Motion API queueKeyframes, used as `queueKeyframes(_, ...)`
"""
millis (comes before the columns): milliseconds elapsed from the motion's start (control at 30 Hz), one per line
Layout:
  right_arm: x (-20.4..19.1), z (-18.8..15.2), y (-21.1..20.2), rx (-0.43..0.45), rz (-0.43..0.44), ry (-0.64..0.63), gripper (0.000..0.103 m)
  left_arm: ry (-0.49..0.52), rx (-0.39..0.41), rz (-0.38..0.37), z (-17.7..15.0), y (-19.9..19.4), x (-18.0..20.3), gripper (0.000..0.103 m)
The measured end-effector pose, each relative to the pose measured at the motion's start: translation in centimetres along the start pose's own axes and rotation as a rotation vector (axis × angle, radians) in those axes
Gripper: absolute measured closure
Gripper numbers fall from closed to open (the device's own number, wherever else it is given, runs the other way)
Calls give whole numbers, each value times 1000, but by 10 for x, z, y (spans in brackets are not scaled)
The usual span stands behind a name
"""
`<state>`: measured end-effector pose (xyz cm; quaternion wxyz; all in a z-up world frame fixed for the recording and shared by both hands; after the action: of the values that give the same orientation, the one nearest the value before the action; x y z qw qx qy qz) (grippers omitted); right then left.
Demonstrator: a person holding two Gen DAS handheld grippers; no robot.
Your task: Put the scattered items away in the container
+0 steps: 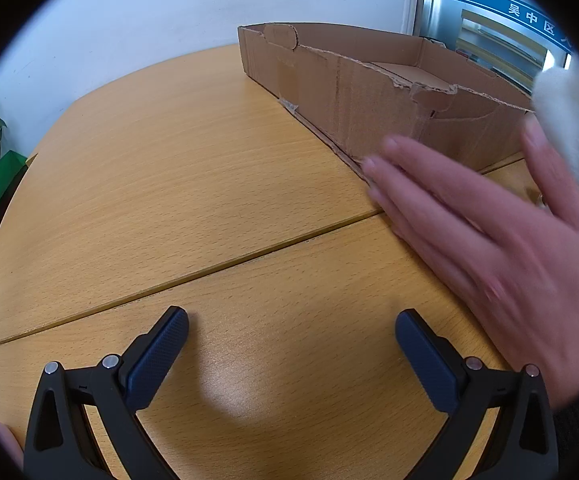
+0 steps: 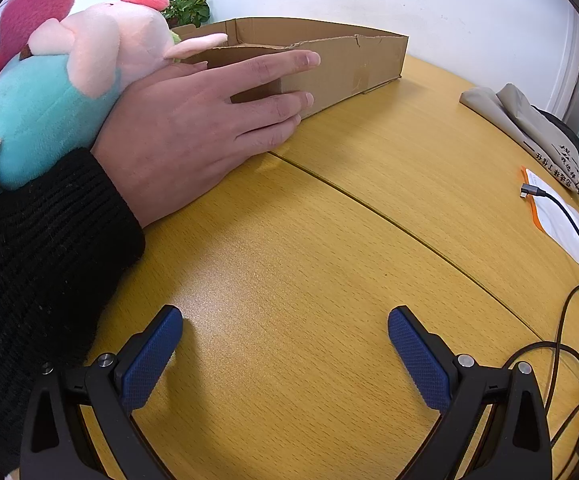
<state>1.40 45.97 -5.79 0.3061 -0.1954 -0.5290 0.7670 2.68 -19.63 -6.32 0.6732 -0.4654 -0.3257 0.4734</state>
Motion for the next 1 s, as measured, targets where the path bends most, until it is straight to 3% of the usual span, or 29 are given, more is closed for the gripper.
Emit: queueKeyframes(1000, 0, 0, 0, 0, 0, 1, 0, 1, 0, 0, 1, 1, -4, 0)
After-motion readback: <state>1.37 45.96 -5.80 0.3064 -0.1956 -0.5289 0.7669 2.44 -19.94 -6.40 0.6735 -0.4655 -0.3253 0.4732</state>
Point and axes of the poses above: each gripper's, at about its wrist camera, not at the fingertips, and y roughly the way its jaws point, x to its right, z to its top, the point moved 1 cm from there along y, roughly the way its jaws point, and after that the axes turned 15 degrees about -x, right-handed, at the moved point
